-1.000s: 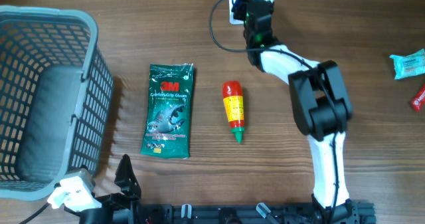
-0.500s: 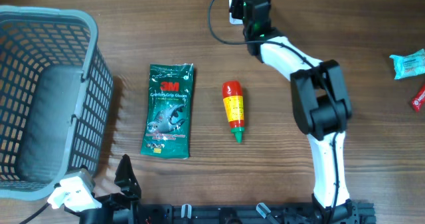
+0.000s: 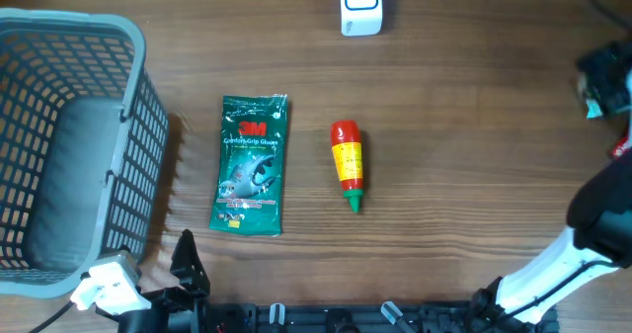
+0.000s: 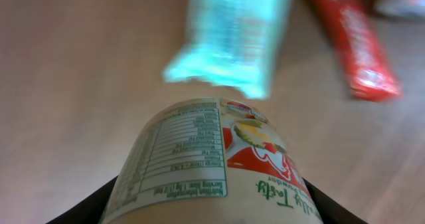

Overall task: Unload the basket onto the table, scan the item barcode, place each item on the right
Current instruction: 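Carry the jar off the table to the right and release it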

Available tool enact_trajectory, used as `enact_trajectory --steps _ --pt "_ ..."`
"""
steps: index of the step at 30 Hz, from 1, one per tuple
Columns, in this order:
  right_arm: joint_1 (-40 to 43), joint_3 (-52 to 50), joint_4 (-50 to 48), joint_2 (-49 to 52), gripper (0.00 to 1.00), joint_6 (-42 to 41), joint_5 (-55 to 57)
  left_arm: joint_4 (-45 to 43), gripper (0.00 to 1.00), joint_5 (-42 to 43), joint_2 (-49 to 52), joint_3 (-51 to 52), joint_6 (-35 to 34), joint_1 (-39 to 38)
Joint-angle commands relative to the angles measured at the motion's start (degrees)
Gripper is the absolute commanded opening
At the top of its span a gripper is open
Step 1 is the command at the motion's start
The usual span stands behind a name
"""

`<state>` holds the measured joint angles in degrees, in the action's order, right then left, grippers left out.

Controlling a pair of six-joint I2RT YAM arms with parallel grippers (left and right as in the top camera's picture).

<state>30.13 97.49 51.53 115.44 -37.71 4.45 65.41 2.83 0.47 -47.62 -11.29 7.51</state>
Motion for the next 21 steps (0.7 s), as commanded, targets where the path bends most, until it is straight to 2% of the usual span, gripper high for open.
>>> enact_trajectory --steps 1,3,5,8,9,10,12,15,18,21 --pt "4.9 -3.1 0.8 4.0 0.3 0.3 -4.5 -0.2 1.0 -0.2 -0.2 0.0 -0.3 -0.3" --pt "7.2 -5.0 1.2 5.9 0.3 0.3 -4.5 -0.2 1.0 -0.2 -0.2 0.0 -0.3 -0.3" --pt "8.3 -6.3 0.2 7.1 0.34 2.0 -4.2 -0.2 1.0 -0.2 -0.2 0.0 -0.3 -0.3" --pt "9.5 -7.2 -3.2 8.1 0.52 1.8 -0.3 -0.2 1.0 -0.2 -0.2 0.0 -0.3 -0.3" --pt "9.9 -7.2 -4.0 8.1 0.61 2.0 0.7 -0.2 1.0 -0.2 -0.2 0.0 -0.3 -0.3" --pt "10.5 -6.1 -4.1 8.0 1.0 3.8 0.2 -0.2 1.0 -0.2 -0.2 0.0 -0.3 -0.3" --pt "11.0 -2.4 -2.2 7.5 1.0 8.8 -2.0 -0.2 1.0 -0.2 -0.2 0.0 -0.3 -0.3" --pt "11.0 5.2 4.1 3.9 1.0 10.6 -0.3 -0.2 1.0 -0.2 -0.2 0.0 -0.3 -0.3" --pt "10.8 10.6 9.9 -3.7 1.0 5.2 -0.3 -0.2 1.0 -0.2 -0.2 0.0 -0.3 -0.3" --pt "10.2 11.4 13.6 -12.3 1.0 0.8 -3.0 -0.2 1.0 -0.2 -0.2 0.0 -0.3 -0.3"
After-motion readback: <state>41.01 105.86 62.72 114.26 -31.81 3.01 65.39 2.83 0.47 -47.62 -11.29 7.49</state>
